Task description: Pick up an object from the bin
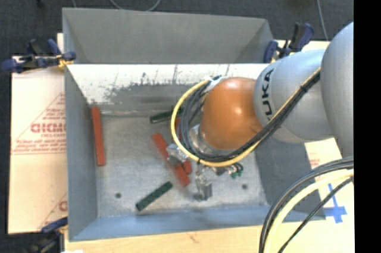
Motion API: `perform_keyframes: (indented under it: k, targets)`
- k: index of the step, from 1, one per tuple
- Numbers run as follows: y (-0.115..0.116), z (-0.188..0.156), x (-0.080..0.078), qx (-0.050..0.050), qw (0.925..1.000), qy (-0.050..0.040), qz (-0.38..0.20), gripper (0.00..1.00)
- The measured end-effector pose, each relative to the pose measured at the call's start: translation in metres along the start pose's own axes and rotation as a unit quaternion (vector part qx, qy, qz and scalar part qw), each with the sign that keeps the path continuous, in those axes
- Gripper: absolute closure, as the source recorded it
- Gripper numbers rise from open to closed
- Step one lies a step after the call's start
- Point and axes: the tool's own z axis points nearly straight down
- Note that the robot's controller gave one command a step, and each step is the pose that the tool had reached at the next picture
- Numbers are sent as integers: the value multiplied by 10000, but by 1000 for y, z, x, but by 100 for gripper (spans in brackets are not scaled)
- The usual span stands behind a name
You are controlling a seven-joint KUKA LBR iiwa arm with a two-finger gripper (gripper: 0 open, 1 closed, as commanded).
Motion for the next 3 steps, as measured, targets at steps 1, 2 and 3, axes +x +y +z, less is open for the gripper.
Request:
perform_keyframes:
  k: [1,2,3]
  targets:
    - [70,-18,-40,-13,9987,-35,514,0]
    - [57,8,6,5,9971,-51,757,0]
    - [58,8,7,-1,9971,-29,756,100]
